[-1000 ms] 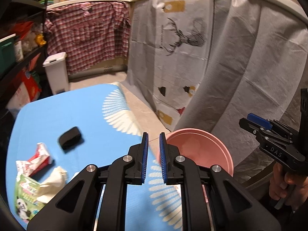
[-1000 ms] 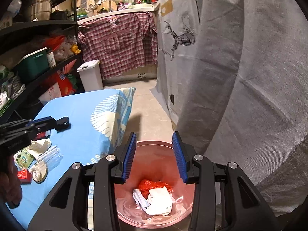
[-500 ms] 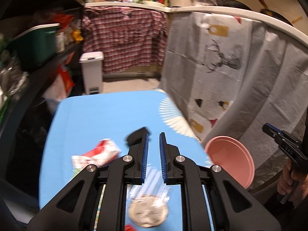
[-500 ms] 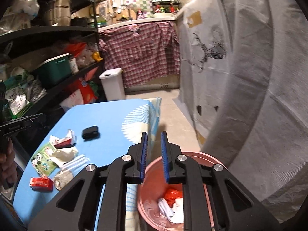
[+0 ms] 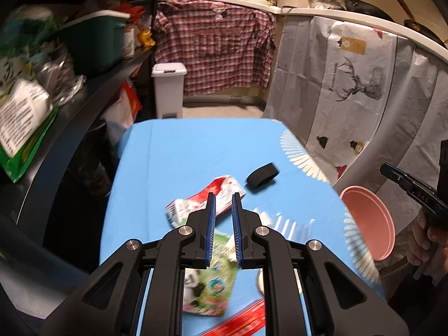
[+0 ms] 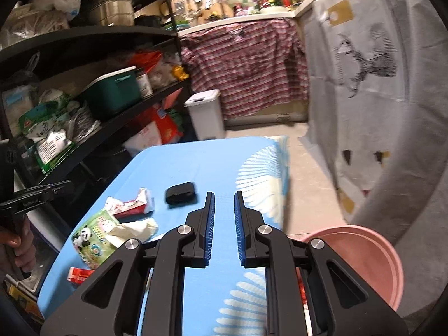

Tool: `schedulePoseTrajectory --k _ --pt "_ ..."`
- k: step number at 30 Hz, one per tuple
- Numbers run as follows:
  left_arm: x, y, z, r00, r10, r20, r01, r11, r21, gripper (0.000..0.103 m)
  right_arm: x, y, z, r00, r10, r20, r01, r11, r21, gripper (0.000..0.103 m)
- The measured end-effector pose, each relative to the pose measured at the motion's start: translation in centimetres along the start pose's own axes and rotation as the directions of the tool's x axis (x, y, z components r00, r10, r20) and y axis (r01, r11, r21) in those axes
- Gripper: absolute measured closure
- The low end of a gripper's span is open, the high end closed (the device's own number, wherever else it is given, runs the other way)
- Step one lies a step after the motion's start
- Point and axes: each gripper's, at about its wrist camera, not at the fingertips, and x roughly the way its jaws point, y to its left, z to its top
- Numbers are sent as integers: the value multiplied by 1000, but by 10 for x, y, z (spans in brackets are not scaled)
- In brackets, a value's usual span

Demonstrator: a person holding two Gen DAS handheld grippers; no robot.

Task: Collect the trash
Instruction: 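Move both open tools back over the trash on the table, then grasp the green panda snack pouch with the left tool while the right tool grasps white tissue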

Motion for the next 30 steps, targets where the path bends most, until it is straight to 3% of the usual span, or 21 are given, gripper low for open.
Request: schedulePoseTrajectory --k 7,11,18,22,30 --pt "8 34 -20 998 36 -60 -38 999 -36 90 31 44 -9 994 99 -41 -102 992 -73 87" --pt "11 44 -28 996 33 -84 -37 998 -55 65 44 67 -15 987 146 -63 -153 982 -108 87" --pt "23 54 -40 990 7 -144 -17 998 -69 62 68 101 -31 970 201 -138 -225 956 -189 86" --pt "32 55 -47 984 -9 -180 -4 997 -71 61 84 117 -38 959 212 -186 -253 940 -229 76" --pt "42 57 -55 976 -34 -217 19 997 -69 61 104 138 -49 954 183 -236 -258 904 -340 74"
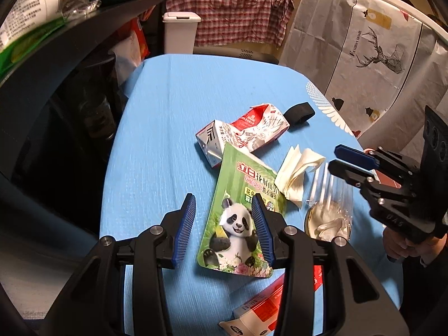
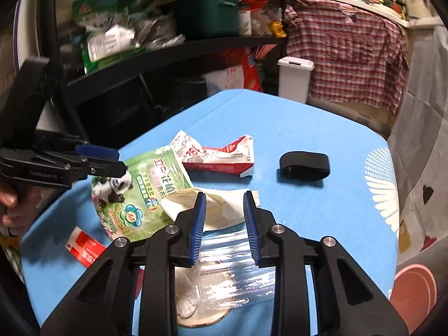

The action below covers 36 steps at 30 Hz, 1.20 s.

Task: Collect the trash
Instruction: 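Grasp the green panda snack pouch with the left tool while the right tool grasps white tissue, then carry the panda pouch and white tissue over the pink bin with both tools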

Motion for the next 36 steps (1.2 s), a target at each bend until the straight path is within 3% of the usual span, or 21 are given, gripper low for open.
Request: schedulePoseTrajectory --k 13,17,21,30,36 --pt "15 0 -1 997 -60 -49 59 998 -8 61 20 14 -3 996 -81 -42 75 989 -125 76" --pt "12 -8 1 997 -70 -45 70 997 17 80 19 14 -3 995 -89 -43 83 989 -125 93" --pt "5 -18 3 997 -72 -29 73 996 48 86 13 15 -1 995 -97 -28 93 988 -119 100" --pt "-21 -38 10 998 -62 31 59 994 90 101 -14 13 3 994 -107 -1 107 991 -87 101" --pt "-40 -53 13 996 -44 81 36 994 103 102 -45 5 8 995 -98 29 99 994 -36 101"
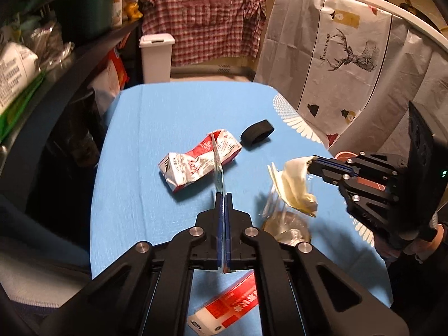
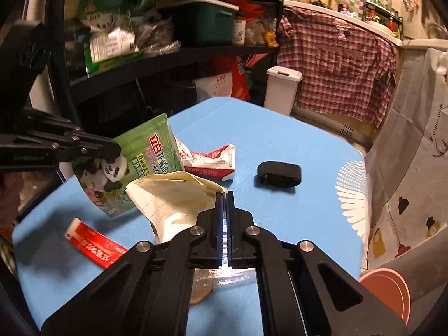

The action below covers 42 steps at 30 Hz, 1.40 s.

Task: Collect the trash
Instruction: 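Carry the panda pouch and white tissue over the pink bin with both tools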

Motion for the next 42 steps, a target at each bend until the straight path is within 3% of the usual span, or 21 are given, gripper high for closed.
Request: schedulePoseTrajectory --k 11,21,42 --pt "-18 -29 7 998 16 65 -16 1000 3 102 -60 -30 1 999 -14 38 11 996 83 101" --pt "-28 -56 14 988 58 141 -58 998 -3 102 -114 -53 -8 991 -78 110 66 991 116 101" --pt "-12 -131 56 980 7 198 -10 1000 13 102 -123 -107 -41 979 -182 95 153 955 256 101"
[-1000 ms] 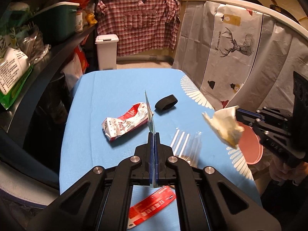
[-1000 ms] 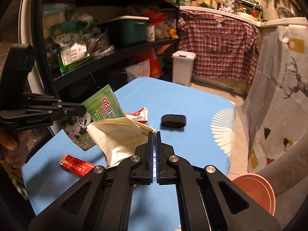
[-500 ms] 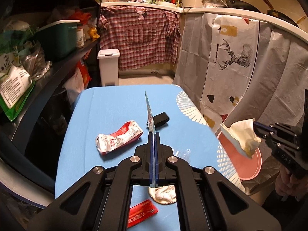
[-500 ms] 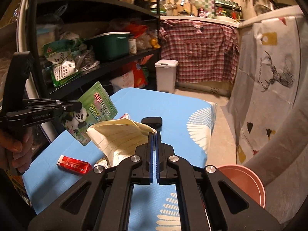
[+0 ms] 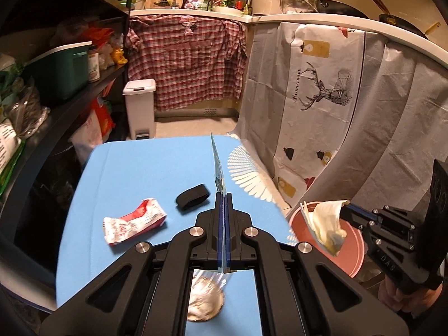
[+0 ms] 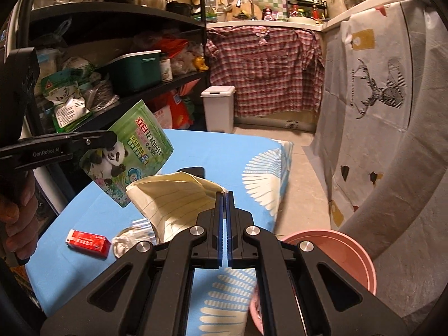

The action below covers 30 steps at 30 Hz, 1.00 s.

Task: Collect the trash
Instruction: 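Carry the panda pouch and white tissue over the pink bin with both tools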

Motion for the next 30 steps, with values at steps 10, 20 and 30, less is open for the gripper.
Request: schedulePoseTrajectory --k 10,20,30 --pt "20 -32 2 999 -46 9 46 999 19 102 -10 -39 -4 997 -73 15 72 995 69 101" --pt "36 -55 1 997 -80 5 79 996 41 102 -19 -66 -4 988 -150 23 146 982 123 101" --pt "46 -79 -3 992 -124 -10 125 989 73 102 -35 -93 -7 973 -229 26 221 959 180 101"
